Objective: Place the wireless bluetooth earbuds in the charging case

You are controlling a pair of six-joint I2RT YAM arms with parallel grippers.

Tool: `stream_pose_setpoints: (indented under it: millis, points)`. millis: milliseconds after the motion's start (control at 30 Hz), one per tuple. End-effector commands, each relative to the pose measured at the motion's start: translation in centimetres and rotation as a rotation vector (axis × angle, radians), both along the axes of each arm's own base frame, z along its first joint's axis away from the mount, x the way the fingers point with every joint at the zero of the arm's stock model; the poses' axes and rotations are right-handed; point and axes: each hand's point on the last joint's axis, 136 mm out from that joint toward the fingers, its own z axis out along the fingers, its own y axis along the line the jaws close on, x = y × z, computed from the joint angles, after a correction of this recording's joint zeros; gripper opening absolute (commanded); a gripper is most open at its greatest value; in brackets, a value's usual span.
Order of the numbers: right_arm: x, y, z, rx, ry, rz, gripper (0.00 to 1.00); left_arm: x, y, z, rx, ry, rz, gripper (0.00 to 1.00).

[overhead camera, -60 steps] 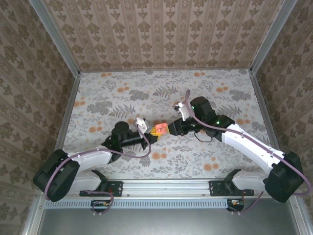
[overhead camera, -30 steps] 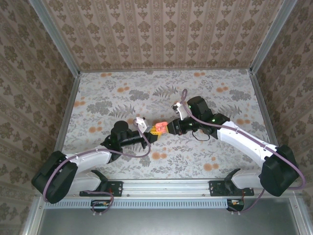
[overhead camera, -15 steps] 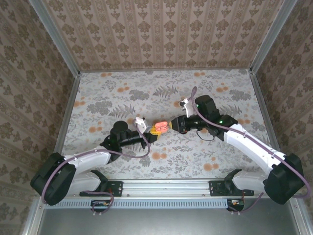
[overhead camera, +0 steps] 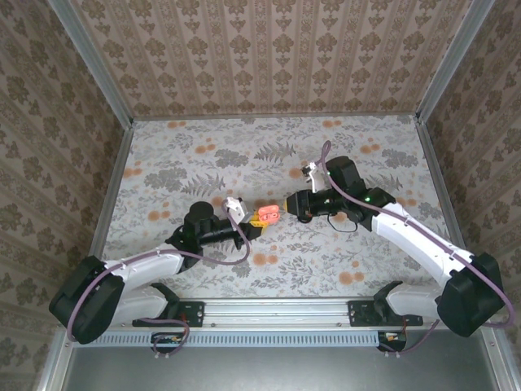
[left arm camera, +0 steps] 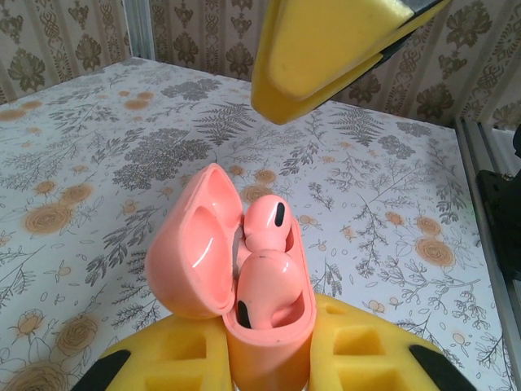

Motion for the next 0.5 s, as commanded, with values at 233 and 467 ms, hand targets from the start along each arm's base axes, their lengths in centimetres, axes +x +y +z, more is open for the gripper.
stream_pose_setpoints:
  millis: [233, 467]
  points:
    - [-0.2, 0.4, -0.1, 0.005, 0.066, 0.018, 0.32, 0.0, -0.7, 2.2, -0.024, -0.064, -0.029, 0.18]
    - [-0.2, 0.4, -0.6, -0.005, 0.082, 0.021, 0.32, 0.0, -0.9, 2.3, -0.023, -0.066, -0.035, 0.18]
